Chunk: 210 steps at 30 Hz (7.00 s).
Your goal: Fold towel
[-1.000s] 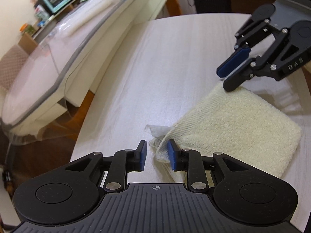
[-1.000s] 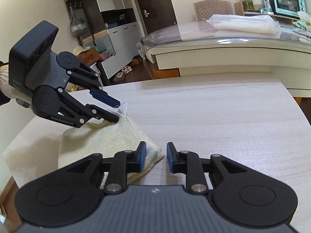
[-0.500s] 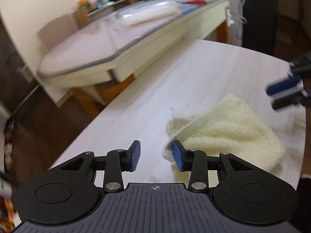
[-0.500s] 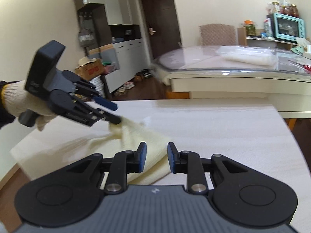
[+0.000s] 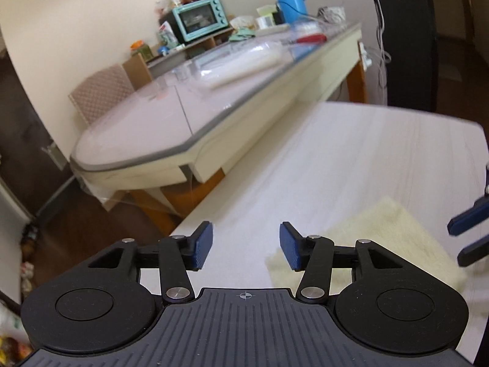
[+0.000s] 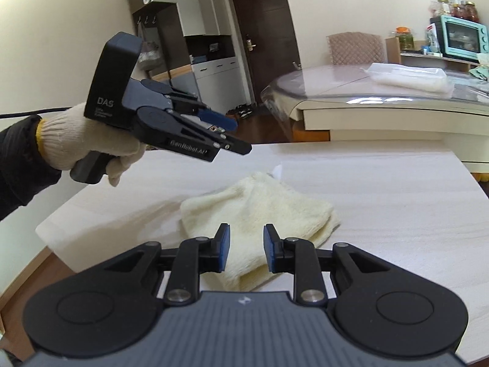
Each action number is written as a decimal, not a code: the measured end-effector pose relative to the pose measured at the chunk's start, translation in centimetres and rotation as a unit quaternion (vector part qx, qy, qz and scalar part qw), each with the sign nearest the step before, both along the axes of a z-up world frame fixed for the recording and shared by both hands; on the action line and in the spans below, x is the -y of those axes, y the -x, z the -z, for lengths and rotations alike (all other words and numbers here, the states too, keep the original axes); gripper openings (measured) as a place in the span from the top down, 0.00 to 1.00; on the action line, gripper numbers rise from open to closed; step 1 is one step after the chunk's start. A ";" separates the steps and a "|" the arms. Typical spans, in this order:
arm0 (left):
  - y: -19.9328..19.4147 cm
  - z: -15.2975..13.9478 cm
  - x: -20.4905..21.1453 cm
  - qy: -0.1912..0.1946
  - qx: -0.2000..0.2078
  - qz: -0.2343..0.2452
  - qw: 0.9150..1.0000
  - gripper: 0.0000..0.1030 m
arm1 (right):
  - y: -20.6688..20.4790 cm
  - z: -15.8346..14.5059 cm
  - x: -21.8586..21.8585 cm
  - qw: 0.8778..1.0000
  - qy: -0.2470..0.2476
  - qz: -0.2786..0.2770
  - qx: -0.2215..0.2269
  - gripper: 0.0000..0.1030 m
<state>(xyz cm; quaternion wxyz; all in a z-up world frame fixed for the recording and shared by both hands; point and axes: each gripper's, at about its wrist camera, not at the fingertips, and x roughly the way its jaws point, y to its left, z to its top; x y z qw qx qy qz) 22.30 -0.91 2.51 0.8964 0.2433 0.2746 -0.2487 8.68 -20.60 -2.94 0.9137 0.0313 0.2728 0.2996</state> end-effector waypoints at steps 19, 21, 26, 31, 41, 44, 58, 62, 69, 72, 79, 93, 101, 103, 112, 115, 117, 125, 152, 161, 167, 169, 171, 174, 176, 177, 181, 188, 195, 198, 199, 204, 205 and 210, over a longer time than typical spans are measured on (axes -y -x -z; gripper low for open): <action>8.9 5.2 -3.4 0.022 -0.057 -0.027 0.998 0.50 | 0.4 2.5 -2.5 0.991 0.016 -0.120 -0.062 0.75; 9.4 5.3 -3.3 0.023 -0.050 -0.027 0.998 0.50 | 0.5 2.4 -2.0 0.990 0.017 -0.120 -0.066 0.74; 9.5 5.1 -3.8 0.043 -0.049 -0.048 0.997 0.50 | 1.1 0.5 -1.8 0.993 -0.011 -0.114 -0.030 0.75; 9.7 5.5 -4.1 0.049 -0.056 -0.057 0.996 0.50 | 0.2 1.7 -2.5 0.993 0.003 -0.105 -0.061 0.75; 7.9 5.2 -5.5 0.083 -0.052 -0.110 0.989 0.49 | 1.0 0.6 -0.9 0.996 -0.041 -0.069 -0.034 0.73; 7.7 5.7 -5.3 0.078 -0.059 -0.111 0.989 0.49 | 0.4 1.0 -1.6 0.996 -0.026 -0.066 -0.045 0.73; 8.9 6.4 -5.1 0.097 -0.063 -0.125 0.985 0.49 | 1.2 1.8 -2.6 0.993 0.063 -0.099 -0.033 0.83; 10.0 6.4 -4.8 0.110 -0.068 -0.135 0.982 0.49 | 0.9 1.6 -3.1 0.984 0.137 -0.113 0.005 0.83; 12.3 6.8 -3.8 0.139 -0.074 -0.154 0.975 0.49 | 0.1 1.7 -2.3 0.960 0.234 -0.142 0.060 0.79; 13.1 6.7 -3.1 0.142 -0.076 -0.157 0.974 0.49 | -0.3 1.9 -1.8 0.954 0.252 -0.145 0.078 0.71; 13.5 5.9 -3.0 0.160 -0.072 -0.169 0.970 0.48 | -1.1 1.5 -1.2 0.957 0.240 -0.142 0.086 0.69; 7.6 6.3 -1.4 0.110 -0.050 -0.189 0.974 0.50 | -4.6 2.4 -2.1 0.979 0.157 -0.123 0.041 0.75; 6.2 6.6 -2.0 0.126 -0.053 -0.205 0.969 0.48 | -8.7 1.1 -1.5 0.986 0.130 -0.088 0.048 0.77; 5.9 6.9 -2.0 0.126 -0.052 -0.206 0.969 0.47 | -9.7 2.3 -2.3 0.983 0.153 -0.097 0.039 0.77; 2.7 7.2 -3.1 0.123 -0.045 -0.222 0.966 0.40 | -13.1 2.8 -3.3 0.983 0.154 -0.093 0.041 0.78; 1.6 7.2 -3.4 0.122 -0.043 -0.228 0.965 0.39 | -13.8 2.8 -3.7 0.981 0.163 -0.096 0.049 0.77; 1.5 7.1 -3.4 0.122 -0.043 -0.230 0.965 0.39 | -13.7 2.8 -3.7 0.980 0.164 -0.097 0.051 0.77; 6.9 5.8 -3.1 0.130 -0.047 -0.226 0.964 0.42 | -9.7 1.6 -2.3 0.982 0.154 -0.090 0.067 0.77; 16.7 5.6 -1.2 0.170 -0.025 -0.284 0.943 0.15 | 0.2 1.0 0.9 0.995 0.083 0.054 0.031 0.21; 19.7 4.8 -1.3 0.177 -0.019 -0.313 0.933 0.09 | 2.7 0.0 1.5 0.993 0.075 0.089 0.036 0.03; 21.1 4.2 -1.7 0.181 -0.011 -0.331 0.926 0.05 | 4.5 -0.8 1.5 0.993 0.076 0.082 0.046 0.01; 21.7 3.8 -1.6 0.178 -0.004 -0.333 0.926 0.03 | 4.8 -1.0 1.4 0.993 0.076 0.077 0.047 0.00; 22.1 3.5 -1.6 0.177 0.000 -0.331 0.927 0.01 | 5.0 -1.2 1.4 0.993 0.075 0.074 0.047 0.00; 22.5 3.1 -1.6 0.177 0.004 -0.328 0.928 0.00 | 5.0 -1.5 1.2 0.993 0.074 0.074 0.048 0.00; 22.5 3.0 -1.7 0.176 0.005 -0.327 0.928 0.00 | 4.9 -1.5 1.0 0.993 0.074 0.073 0.048 0.00; 22.4 2.9 -1.7 0.176 0.004 -0.327 0.929 0.00 | 4.9 -1.4 1.0 0.993 0.075 0.072 0.048 0.00; 22.3 2.8 -1.8 0.182 0.002 -0.330 0.926 0.00 | 5.0 -1.3 0.9 0.993 0.079 0.070 0.047 0.00; 22.4 2.6 -1.7 0.191 0.001 -0.333 0.923 0.00 | 5.1 -1.4 1.2 0.993 0.081 0.074 0.047 0.00; 22.3 2.9 -1.3 0.184 -0.004 -0.328 0.926 0.00 | 5.0 -1.4 1.5 0.992 0.081 0.078 0.047 0.00; 22.3 3.0 -1.2 0.181 -0.006 -0.326 0.928 0.00 | 4.9 -1.4 1.5 0.992 0.082 0.079 0.045 0.00; 22.3 3.0 -1.1 0.182 -0.006 -0.325 0.928 0.00 | 4.9 -1.4 1.5 0.992 0.082 0.079 0.045 0.00; 22.4 2.9 -1.1 0.187 -0.005 -0.325 0.927 0.00 | 5.1 -1.2 1.5 0.993 0.083 0.074 0.043 0.00; 22.4 2.9 -1.1 0.188 -0.005 -0.327 0.926 0.00 | 5.1 -1.2 1.4 0.993 0.084 0.073 0.043 0.00; 22.4 3.0 -1.0 0.203 -0.013 -0.322 0.925 0.00 | 5.2 -1.0 1.4 0.993 0.086 0.072 0.038 0.00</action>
